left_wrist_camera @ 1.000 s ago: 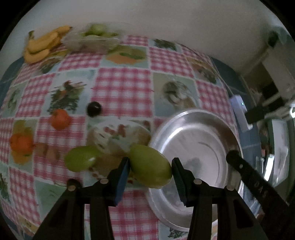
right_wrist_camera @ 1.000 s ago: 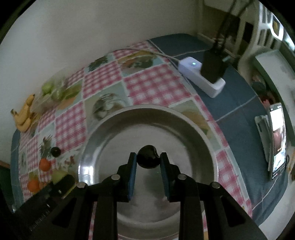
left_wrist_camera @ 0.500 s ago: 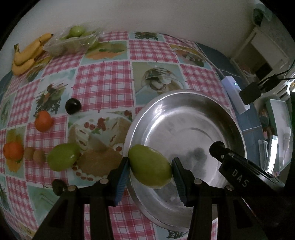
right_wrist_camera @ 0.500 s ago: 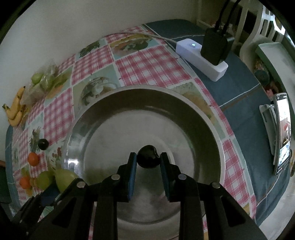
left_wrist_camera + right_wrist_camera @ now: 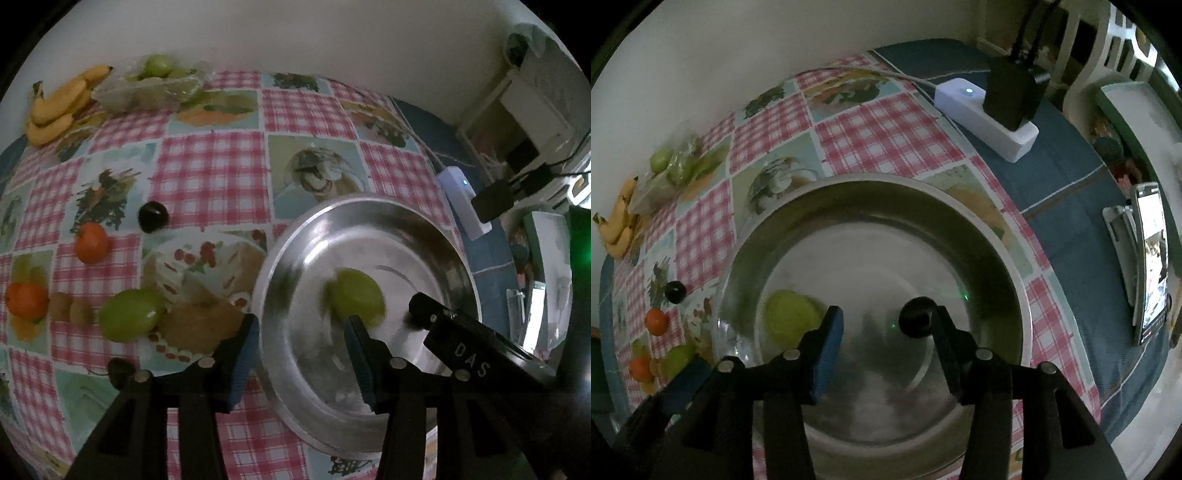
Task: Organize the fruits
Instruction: 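Withdraw both open tools from the bowl back over the tablecloth fruits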
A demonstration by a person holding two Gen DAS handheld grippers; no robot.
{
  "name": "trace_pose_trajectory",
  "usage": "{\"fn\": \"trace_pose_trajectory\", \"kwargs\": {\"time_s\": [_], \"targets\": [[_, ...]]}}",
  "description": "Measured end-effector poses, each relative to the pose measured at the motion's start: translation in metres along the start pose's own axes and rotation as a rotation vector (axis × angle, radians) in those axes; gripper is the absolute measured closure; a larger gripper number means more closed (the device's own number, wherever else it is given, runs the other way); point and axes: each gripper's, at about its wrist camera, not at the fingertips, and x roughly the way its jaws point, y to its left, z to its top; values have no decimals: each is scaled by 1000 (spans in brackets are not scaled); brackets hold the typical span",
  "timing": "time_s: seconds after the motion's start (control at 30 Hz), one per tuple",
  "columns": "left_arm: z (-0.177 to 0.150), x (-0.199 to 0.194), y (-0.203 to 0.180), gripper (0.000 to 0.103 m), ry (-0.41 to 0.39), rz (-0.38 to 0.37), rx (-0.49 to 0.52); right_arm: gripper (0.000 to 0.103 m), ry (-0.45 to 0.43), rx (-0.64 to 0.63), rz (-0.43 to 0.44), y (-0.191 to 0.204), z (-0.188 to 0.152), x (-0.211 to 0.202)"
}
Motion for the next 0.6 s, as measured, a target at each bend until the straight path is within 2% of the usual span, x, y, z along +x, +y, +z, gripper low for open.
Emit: {"fn": "trace_pose_trajectory", "kwargs": {"time_s": [0.1, 0.17, 0.33, 0.43, 0.6], "targets": [[2, -6, 11, 43, -18, 27, -33, 39, -12, -12, 6, 2, 0, -3], [5, -10, 21, 40, -28, 61, -63, 37, -20, -18, 12, 3, -1, -6], [7, -13, 53, 31, -38, 161, -148, 36, -27, -46, 27, 11, -3, -11], [6, -9, 71, 26, -26, 176, -200, 36, -27, -70, 54, 18, -6, -13], [3, -8, 89, 26, -14, 202, -252, 36, -34, -112, 71, 31, -12, -18]]}}
